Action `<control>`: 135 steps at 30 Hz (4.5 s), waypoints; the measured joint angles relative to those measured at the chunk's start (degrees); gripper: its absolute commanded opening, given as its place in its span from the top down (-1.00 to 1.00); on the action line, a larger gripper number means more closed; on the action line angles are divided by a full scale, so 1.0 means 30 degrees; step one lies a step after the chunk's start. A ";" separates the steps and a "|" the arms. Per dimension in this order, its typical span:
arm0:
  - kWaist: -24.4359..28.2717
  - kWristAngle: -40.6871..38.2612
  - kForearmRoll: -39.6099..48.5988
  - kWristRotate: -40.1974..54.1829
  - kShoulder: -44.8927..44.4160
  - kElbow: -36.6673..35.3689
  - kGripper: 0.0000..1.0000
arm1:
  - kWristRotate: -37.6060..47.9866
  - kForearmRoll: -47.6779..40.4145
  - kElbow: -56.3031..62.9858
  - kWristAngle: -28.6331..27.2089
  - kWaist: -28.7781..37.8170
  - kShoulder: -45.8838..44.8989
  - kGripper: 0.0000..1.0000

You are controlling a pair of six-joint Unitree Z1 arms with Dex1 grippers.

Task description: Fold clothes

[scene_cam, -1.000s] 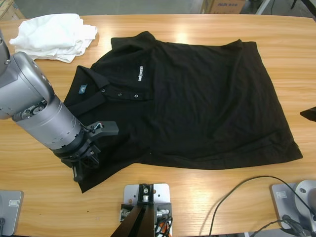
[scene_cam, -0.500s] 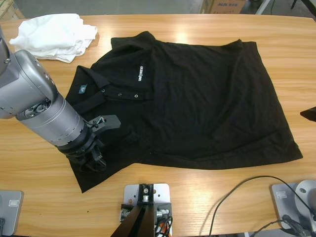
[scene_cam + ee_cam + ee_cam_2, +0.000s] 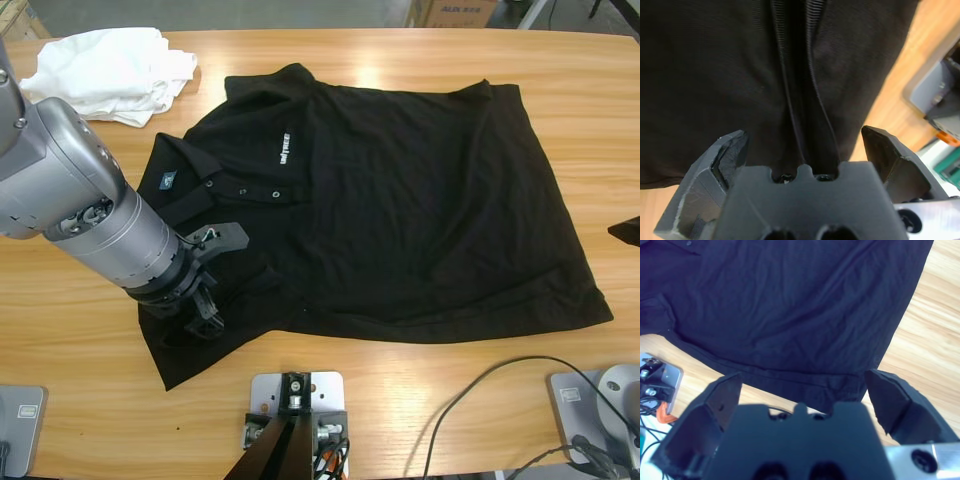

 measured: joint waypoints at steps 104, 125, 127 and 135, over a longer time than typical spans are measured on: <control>-0.2457 0.1759 -0.0292 -0.0085 -0.1682 -0.0837 1.00 | 3.0255 0.3332 -0.0510 0.1210 0.0987 1.7493 -0.70; -0.2458 0.2579 -0.0080 -0.0084 -0.1682 -0.0837 1.00 | 3.4046 0.2864 -0.0065 0.3104 0.2124 1.5878 -0.32; -0.2458 0.2706 -0.0079 -0.0085 -0.1682 -0.0837 1.00 | 3.4095 0.2589 0.0093 0.3116 0.2181 1.5877 -0.32; -0.2458 0.2834 -0.0049 -0.0084 -0.1682 -0.0720 1.00 | 3.4413 0.1703 0.0567 0.3201 0.2237 1.5877 -0.32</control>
